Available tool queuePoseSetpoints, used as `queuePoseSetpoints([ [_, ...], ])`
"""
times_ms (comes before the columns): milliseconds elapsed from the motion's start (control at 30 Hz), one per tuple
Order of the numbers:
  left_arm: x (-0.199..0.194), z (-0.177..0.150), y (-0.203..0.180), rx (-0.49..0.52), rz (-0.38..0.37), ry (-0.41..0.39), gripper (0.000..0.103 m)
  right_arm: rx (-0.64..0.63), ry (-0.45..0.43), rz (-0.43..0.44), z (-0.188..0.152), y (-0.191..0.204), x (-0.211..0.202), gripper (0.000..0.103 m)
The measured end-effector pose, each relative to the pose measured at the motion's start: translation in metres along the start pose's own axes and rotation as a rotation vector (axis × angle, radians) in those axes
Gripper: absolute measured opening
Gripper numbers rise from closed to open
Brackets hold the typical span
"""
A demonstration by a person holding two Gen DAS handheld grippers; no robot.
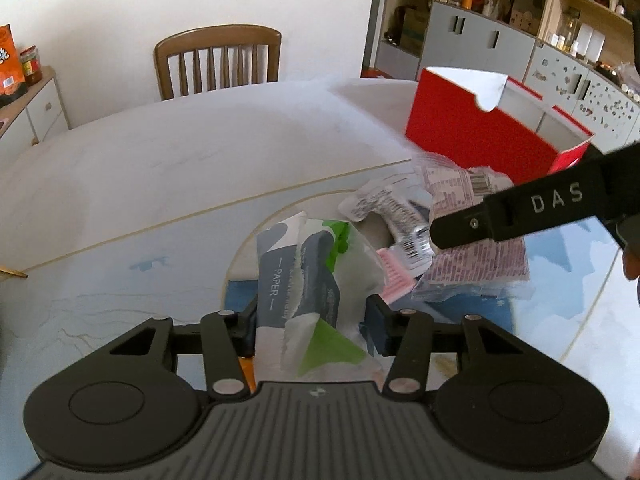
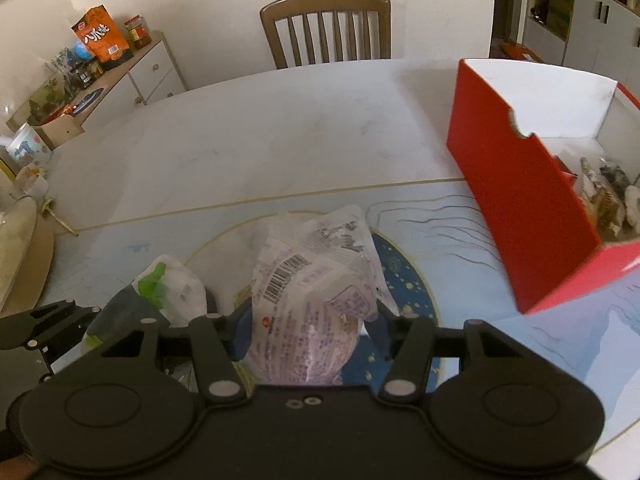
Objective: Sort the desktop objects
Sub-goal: 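Grasp the white tissue bag with the left tool while the right tool grasps the clear packet, then carry the tissue bag and clear packet with both tools into the red box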
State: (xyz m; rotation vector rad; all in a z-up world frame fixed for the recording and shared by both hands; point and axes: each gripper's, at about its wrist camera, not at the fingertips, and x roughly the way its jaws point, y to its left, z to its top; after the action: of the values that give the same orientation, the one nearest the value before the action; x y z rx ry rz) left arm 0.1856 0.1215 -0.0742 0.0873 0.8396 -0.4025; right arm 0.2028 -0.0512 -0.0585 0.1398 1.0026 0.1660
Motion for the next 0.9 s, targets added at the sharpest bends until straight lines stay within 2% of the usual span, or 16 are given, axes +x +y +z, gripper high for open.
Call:
queuePoseSetpoints([
  [233, -0.021, 0.006, -0.021, -0.032, -0.023, -0.011, 0.049, 0.010, -0.022, 0.034, -0.008, -0.014, -0.027, 0.056],
  [467, -0.032, 0.020, -0.050, -0.062, -0.034, -0.009, 0.049, -0.032, -0.055, 0.091, -0.008, -0.035, -0.052, 0.056],
  [900, -0.032, 0.057, -0.132, -0.093, -0.036, -0.044, 0.050, -0.076, -0.073, 0.186, 0.006, -0.113, -0.093, 0.056],
])
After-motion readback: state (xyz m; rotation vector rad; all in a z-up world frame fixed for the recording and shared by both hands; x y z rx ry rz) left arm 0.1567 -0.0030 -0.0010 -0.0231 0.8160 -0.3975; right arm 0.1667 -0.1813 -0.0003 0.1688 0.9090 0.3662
